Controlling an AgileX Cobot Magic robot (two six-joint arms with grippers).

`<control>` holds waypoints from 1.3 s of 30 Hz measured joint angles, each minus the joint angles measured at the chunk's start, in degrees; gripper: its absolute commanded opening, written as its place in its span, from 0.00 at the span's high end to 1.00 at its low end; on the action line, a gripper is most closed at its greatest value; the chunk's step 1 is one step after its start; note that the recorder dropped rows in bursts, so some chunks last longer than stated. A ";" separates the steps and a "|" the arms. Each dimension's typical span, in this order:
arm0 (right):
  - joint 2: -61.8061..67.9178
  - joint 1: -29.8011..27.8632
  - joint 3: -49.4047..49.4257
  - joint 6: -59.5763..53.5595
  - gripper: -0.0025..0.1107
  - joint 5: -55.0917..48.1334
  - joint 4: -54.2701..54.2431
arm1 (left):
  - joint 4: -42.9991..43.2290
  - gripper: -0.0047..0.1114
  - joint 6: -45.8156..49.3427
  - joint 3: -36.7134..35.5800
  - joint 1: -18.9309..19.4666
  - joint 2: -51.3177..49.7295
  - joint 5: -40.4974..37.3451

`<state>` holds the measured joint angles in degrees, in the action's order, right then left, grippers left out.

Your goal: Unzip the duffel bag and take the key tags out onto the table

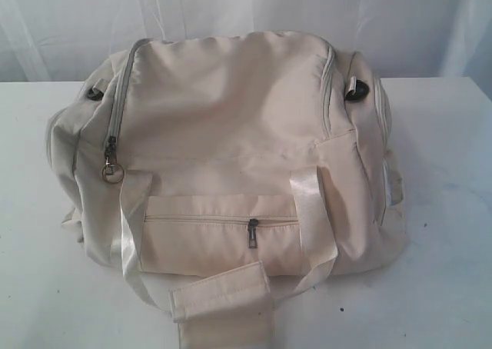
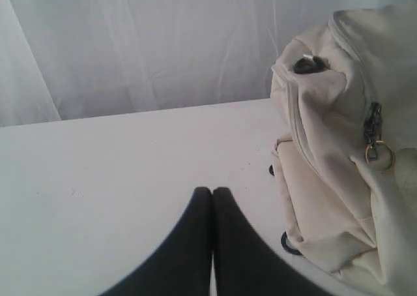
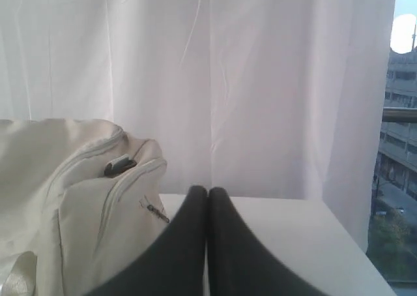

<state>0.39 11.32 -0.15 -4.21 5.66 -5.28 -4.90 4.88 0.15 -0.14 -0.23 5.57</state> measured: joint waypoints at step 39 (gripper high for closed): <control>38.40 5.98 -36.35 -16.63 0.98 -40.63 -24.89 | -3.35 0.96 6.70 54.42 -2.22 -42.02 -44.10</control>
<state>38.79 17.30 -36.50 -20.83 -34.97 -30.17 -8.25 11.58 54.57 -2.36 -42.26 -38.53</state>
